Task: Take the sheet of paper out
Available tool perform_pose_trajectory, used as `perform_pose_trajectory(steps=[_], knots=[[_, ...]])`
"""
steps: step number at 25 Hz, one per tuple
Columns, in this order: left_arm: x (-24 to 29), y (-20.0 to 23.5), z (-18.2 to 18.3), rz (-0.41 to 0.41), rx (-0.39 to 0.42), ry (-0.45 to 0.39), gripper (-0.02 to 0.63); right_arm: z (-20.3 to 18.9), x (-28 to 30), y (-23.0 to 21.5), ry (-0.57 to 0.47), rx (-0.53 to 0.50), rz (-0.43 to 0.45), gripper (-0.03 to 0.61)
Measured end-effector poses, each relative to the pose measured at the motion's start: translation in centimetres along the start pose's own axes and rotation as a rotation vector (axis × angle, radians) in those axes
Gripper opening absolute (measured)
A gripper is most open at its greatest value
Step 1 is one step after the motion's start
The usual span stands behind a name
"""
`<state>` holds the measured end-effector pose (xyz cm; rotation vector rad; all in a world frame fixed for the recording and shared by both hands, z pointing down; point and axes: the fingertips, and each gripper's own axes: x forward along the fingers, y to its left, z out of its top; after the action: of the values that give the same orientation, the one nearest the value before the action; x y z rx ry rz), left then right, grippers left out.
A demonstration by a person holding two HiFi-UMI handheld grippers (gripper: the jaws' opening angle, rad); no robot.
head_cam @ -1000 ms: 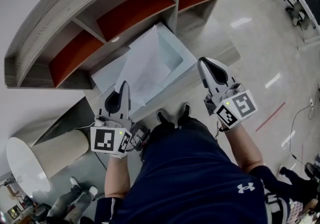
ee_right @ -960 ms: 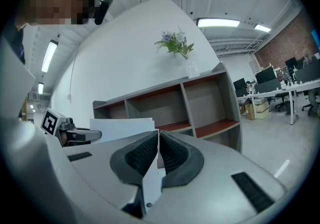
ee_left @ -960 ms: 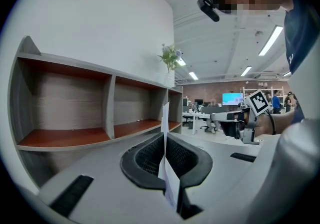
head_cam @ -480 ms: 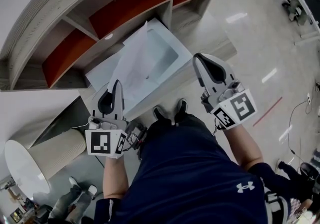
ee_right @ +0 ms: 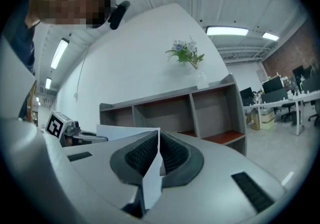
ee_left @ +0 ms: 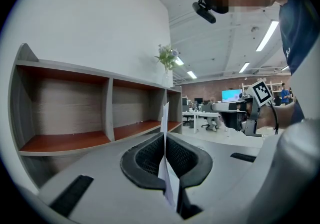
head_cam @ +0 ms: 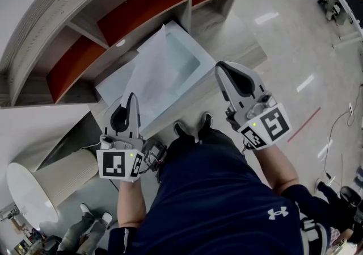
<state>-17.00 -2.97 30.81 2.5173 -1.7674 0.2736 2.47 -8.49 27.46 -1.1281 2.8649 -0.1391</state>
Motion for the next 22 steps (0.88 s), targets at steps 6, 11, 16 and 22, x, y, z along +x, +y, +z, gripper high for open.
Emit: perform_pose_trajectory(steps=[6,11,16,22], knots=[[0.0,0.1,0.0,-0.006,0.006,0.002,0.014,-0.8,0.3,-1.0,0.011,0.148,0.002,0.015],[0.0,0.1,0.0,-0.004,0.007,0.004,0.014,-1.1,0.4,-1.1,0.021,0.167,0.002,0.015],[0.1,0.0,0.1,-0.005,0.015,0.004,0.014,-0.7,0.4,-0.8,0.020,0.100,-0.004,0.015],[0.1,-0.1,0.3,-0.011,0.021,0.002,0.014,-0.7,0.3,-0.3,0.022,0.059,0.009,0.015]])
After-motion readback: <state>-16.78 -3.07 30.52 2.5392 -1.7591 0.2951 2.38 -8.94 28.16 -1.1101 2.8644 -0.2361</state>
